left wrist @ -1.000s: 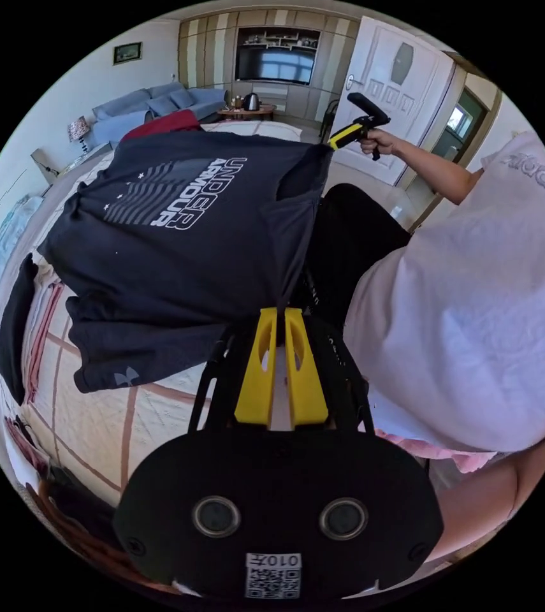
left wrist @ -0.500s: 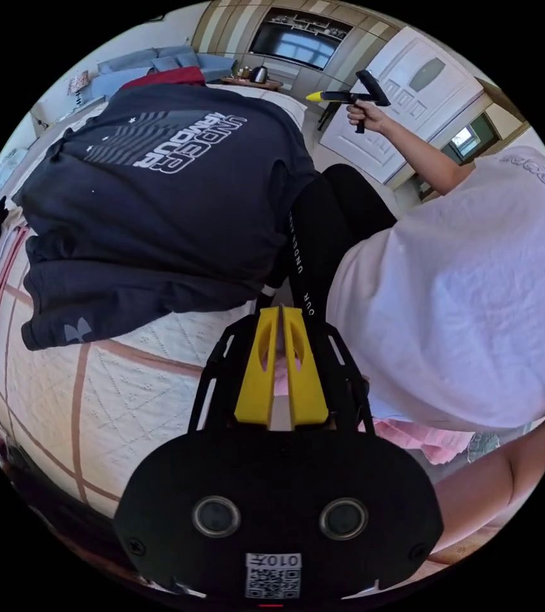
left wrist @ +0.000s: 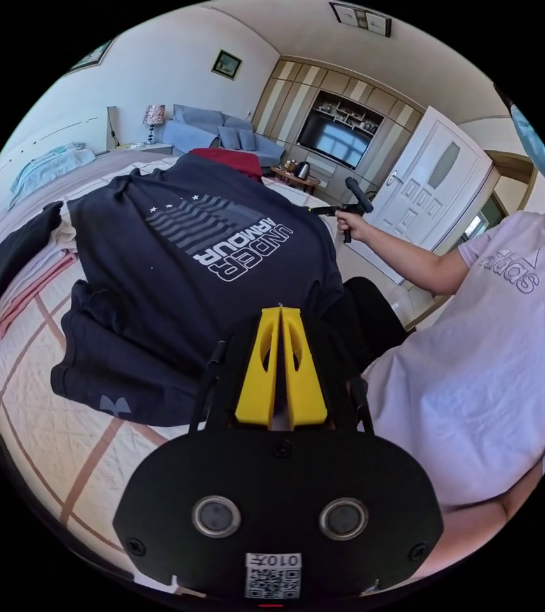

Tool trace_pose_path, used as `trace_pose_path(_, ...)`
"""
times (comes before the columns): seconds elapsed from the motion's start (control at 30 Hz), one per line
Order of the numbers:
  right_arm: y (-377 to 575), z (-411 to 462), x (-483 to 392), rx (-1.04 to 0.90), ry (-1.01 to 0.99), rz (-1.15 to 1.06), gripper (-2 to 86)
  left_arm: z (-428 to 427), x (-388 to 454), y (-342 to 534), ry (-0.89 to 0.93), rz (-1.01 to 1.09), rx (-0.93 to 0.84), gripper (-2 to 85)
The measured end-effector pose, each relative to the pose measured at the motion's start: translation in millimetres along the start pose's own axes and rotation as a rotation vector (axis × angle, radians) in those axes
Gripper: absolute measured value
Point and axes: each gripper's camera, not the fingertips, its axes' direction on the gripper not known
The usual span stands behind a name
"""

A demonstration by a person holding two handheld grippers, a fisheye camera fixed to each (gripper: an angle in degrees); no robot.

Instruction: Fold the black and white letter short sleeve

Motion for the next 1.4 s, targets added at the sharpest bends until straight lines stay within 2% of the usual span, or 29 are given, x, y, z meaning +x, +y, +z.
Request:
trace_pose_path(0.07, 4, -23, 21, 0.055, -0.020, 0.006, 3.8, 6, 1, -3, 0.012, 0.006, -0.010, -0.2)
trace_pose_path(0.17, 23, -49, 83, 0.082, 0.015, 0.162, 3.5, 16, 0, -7, -0.009, -0.006, -0.017, -0.1)
trace_pose_path(0.27, 47, -34, 133, -0.027, 0.023, 0.274, 3.2, 23, -2, -5, -0.040, -0.063, -0.003, -0.1)
trace_pose_path(0.4, 67, -8, 159, 0.011, -0.069, 0.316, 2.3, 29, -1, 5, -0.037, -0.139, 0.016, 0.1)
trace_pose_path(0.47, 68, 1, 157, -0.019, -0.047, 0.312, 2.4, 25, 3, 10, -0.089, -0.175, 0.017, 0.2)
trace_pose_path(0.63, 78, 9, 148, -0.001, -0.001, 0.347, 4.2, -14, 8, 44, -0.384, -0.397, 0.094, 2.0)
trace_pose_path(0.7, 87, 6, 148, 0.031, -0.047, 0.362, 6.1, -28, 11, 52, -0.541, -0.442, 0.048, 4.7)
trace_pose_path(0.77, 101, -2, 150, 0.090, -0.063, 0.412, 7.2, -35, 8, 53, -0.603, -0.464, 0.025, 7.1)
trace_pose_path(0.9, 148, -35, 148, 0.253, -0.029, 0.586, 7.0, -40, -19, 60, -0.578, -0.631, 0.008, 12.0)
trace_pose_path(1.03, 175, -66, 104, 0.338, -0.013, 0.521, 6.8, -33, -31, 74, -0.544, -0.705, 0.026, 12.5)
trace_pose_path(1.17, 189, -75, 62, 0.378, -0.036, 0.454, 6.3, -13, -34, 73, -0.434, -0.694, 0.053, 8.4)
trace_pose_path(1.33, 192, -64, 9, 0.393, -0.141, 0.359, 6.0, -14, -14, 70, -0.463, -0.646, 0.082, 2.0)
trace_pose_path(1.4, 193, -59, -6, 0.398, -0.159, 0.335, 5.7, -38, 1, 80, -0.548, -0.659, 0.100, 1.0)
